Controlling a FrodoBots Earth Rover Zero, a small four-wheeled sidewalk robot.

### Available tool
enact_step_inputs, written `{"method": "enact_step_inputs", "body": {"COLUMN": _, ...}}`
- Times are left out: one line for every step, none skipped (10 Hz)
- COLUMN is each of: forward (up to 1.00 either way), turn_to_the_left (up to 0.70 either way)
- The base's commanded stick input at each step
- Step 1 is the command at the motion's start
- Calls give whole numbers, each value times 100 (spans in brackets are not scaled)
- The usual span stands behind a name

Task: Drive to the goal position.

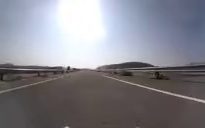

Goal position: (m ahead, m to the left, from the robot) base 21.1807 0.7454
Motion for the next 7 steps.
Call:
{"method": "enact_step_inputs", "body": {"forward": 100, "turn_to_the_left": 37}}
{"method": "enact_step_inputs", "body": {"forward": 100, "turn_to_the_left": 28}}
{"method": "enact_step_inputs", "body": {"forward": 100, "turn_to_the_left": 17}}
{"method": "enact_step_inputs", "body": {"forward": 100, "turn_to_the_left": 6}}
{"method": "enact_step_inputs", "body": {"forward": 100, "turn_to_the_left": 0}}
{"method": "enact_step_inputs", "body": {"forward": 100, "turn_to_the_left": 0}}
{"method": "enact_step_inputs", "body": {"forward": 100, "turn_to_the_left": 0}}
